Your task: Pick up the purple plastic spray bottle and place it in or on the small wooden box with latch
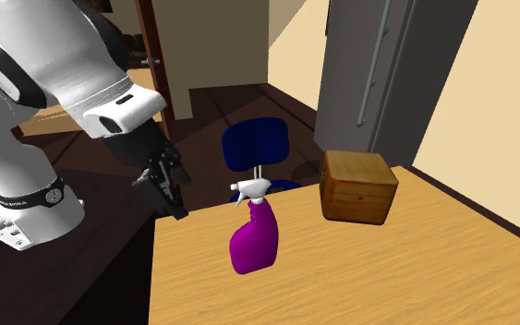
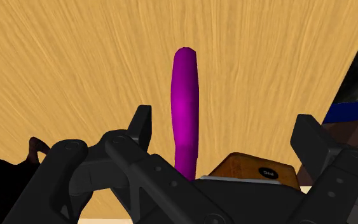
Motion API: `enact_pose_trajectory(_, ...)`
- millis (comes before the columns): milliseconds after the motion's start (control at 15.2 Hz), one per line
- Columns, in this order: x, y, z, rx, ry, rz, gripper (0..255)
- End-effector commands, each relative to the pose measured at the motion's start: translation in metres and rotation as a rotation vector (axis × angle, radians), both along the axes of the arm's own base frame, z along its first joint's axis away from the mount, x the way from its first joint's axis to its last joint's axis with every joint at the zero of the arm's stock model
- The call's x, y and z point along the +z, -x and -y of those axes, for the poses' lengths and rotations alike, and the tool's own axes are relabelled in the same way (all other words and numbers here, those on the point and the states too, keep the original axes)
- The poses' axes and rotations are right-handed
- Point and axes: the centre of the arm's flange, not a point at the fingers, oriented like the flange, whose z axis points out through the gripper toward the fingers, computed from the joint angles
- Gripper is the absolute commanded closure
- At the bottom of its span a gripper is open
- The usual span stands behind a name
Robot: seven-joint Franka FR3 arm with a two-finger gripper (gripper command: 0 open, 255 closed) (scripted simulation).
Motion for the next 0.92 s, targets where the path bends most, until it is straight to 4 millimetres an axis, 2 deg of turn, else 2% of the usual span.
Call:
enact_pose_trajectory(0,-0.018,-0.018,0.004,0.032,-0.008,0.041,0)
enact_pose_trajectory(396,-0.068,-0.073,0.005,0.133,-0.055,0.151,0)
enact_pose_trajectory(858,-0.097,-0.091,-0.004,0.139,-0.057,0.157,0)
